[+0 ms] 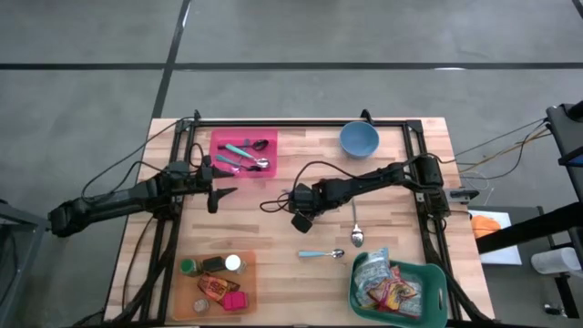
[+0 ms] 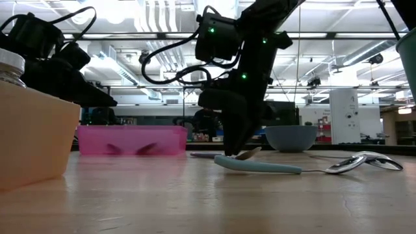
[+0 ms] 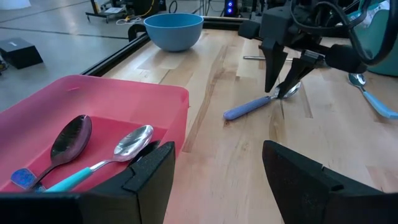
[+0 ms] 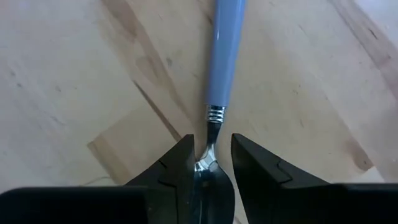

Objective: Pick & Place Food Item
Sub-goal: Put the purple spoon into the pink bin

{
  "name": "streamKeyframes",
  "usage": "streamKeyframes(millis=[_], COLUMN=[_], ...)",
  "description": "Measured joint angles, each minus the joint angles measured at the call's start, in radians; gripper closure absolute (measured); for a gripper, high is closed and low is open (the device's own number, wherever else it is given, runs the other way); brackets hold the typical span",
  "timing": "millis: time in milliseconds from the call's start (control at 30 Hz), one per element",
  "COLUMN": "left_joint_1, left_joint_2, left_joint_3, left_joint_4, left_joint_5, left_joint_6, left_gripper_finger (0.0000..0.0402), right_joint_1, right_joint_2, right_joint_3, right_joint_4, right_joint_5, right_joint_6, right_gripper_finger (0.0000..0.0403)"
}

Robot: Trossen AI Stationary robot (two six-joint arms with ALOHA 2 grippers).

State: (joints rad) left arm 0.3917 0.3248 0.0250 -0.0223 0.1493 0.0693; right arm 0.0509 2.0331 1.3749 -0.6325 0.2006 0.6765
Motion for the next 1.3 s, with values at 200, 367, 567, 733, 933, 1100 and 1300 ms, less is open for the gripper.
streamKeyframes(millis=[200, 367, 567, 733, 933, 1100, 1300], left_joint_1=[0.0, 0.0, 0.0, 0.0, 0.0, 0.0, 0.0], left_joint_2=[0.0, 0.0, 0.0, 0.0, 0.0, 0.0, 0.0], left_joint_3=[0.0, 0.0, 0.0, 0.0, 0.0, 0.0, 0.0], left_joint_4=[0.0, 0.0, 0.0, 0.0, 0.0, 0.0, 0.0], left_joint_5=[0.0, 0.0, 0.0, 0.0, 0.0, 0.0, 0.0], left_joint_6=[0.0, 0.0, 0.0, 0.0, 0.0, 0.0, 0.0], left_gripper_finger=[0.0158, 0.0158, 0.0158, 0.0158, 0.0158, 0.0158, 0.0158], right_joint_1=[0.0, 0.0, 0.001, 0.001, 0.001, -0.002, -0.002], right_joint_2=[0.0, 0.0, -0.007, -0.007, -0.005, -0.004, -0.003], right_joint_3=[-0.014, -0.045, -0.095, -0.097, -0.095, -0.095, -0.096], right_joint_4=[0.02, 0.06, 0.128, 0.127, 0.123, 0.12, 0.118], right_joint_5=[0.0, 0.001, 0.011, 0.015, 0.041, 0.049, 0.05], right_joint_6=[-0.019, -0.025, -0.025, -0.022, -0.022, -0.022, -0.022], right_gripper_finger=[0.03, 0.03, 0.03, 0.0306, 0.0371, 0.0385, 0.0385])
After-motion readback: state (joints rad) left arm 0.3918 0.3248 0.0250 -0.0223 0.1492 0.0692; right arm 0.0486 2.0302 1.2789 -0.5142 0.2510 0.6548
